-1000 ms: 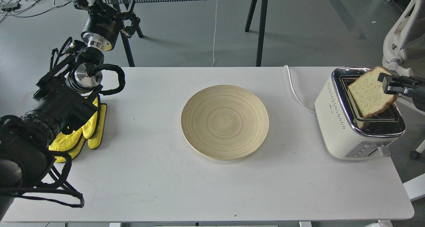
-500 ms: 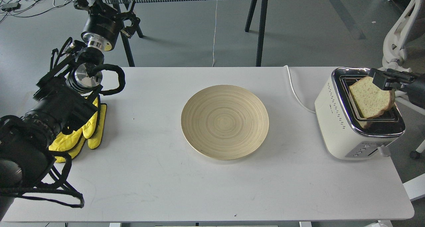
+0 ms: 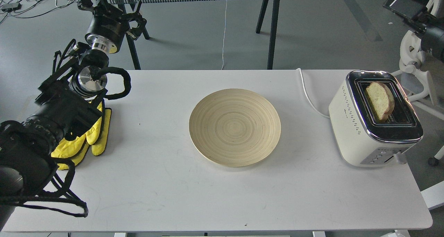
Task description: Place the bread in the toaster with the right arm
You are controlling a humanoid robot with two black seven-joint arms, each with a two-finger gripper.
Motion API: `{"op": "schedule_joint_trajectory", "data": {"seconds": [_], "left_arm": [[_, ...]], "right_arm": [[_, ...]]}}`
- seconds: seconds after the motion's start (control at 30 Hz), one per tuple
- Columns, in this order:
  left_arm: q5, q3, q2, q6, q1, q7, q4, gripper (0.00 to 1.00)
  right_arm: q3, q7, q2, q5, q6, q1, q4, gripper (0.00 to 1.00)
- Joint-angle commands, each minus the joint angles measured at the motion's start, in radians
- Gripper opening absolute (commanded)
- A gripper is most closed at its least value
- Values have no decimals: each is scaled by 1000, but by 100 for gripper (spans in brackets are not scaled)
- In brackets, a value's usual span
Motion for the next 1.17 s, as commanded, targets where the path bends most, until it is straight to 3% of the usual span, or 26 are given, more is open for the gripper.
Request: {"op": "schedule_joint_trajectory", "data": {"seconds": [0.0,0.17,0.33,0.47,0.63,0.77,0.87,1.13], "left_arm": [[0,0,1,0,-1,3,0,100],[0,0,1,0,0,1,0,100],[0,0,1,0,0,3,0,100],[0,0,1,0,-1,3,0,100],[0,0,1,0,-1,4,0,100],[0,0,3,0,-3,4,0,100],[-2,0,3,0,-1,3,0,100],[-2,-2,1,0,0,4,0,100]], "right_arm": [[67,25,120,61,-39,-8,-111,99],[136,96,216,415,-36,-11,-201,100],[187,338,308,767,15,-89,-295,100],[232,406,408,908,145,-159,-401,100],[456,397,520,958,269,-264,-519,100],[587,329,618,959,390,-270,-658,100],[676,323,678,959,461,-270,-743,100],[702,323,692,958,501,-273,-697,100]]}}
